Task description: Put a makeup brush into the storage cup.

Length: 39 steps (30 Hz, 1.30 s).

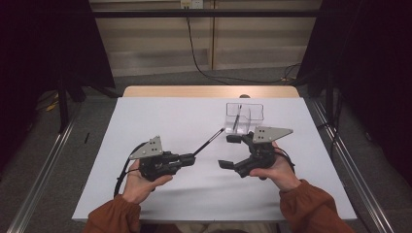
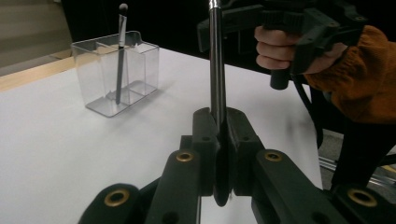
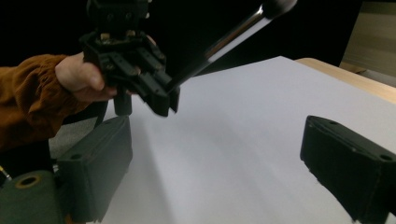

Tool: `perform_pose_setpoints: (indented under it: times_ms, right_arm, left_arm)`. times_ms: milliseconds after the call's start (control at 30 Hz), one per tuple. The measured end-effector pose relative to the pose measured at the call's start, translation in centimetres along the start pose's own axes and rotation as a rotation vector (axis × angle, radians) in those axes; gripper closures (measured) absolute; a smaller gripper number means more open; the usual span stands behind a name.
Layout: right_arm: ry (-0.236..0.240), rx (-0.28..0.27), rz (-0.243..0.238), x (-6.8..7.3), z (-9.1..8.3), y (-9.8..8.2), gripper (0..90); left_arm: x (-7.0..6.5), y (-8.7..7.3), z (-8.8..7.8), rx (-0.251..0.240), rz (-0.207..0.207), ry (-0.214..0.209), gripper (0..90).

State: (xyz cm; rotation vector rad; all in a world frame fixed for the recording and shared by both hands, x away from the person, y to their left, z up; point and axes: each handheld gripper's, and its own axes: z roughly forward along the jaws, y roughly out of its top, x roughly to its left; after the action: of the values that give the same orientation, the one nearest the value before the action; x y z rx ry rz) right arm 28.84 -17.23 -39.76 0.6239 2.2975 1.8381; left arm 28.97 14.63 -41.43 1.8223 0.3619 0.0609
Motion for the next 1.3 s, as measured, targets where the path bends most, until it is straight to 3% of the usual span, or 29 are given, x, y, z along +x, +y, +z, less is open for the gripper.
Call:
perform_pose_setpoints:
  times_ms: [200, 367, 867, 1033, 1300]
  right_arm:
    - [0.022, -0.034, -0.019, 0.1, 0.5, 0.2, 23.2]
    - [0.009, -0.04, -0.038, 0.3, 0.5, 0.2, 29.7]
    - [0.035, -0.041, 0.044, -0.1, 1.1, -0.2, 60.1]
    - [0.026, -0.039, 0.04, 0.0, 1.0, -0.3, 64.9]
    - [0.05, -0.043, 0.068, 0.0, 1.2, -0.4, 68.9]
  left_arm:
    - [-0.1, -0.3, 0.3, 0.009, 0.004, -0.005, 84.0]
    - [-0.2, -0.4, 0.4, 0.018, 0.009, -0.007, 84.0]
    - [-0.5, -0.9, 1.2, 0.048, 0.024, -0.021, 84.0]
    - [-0.5, -1.0, 1.5, 0.063, 0.031, -0.025, 83.9]
    - [-0.5, -1.4, 1.9, 0.087, 0.036, -0.03, 84.0]
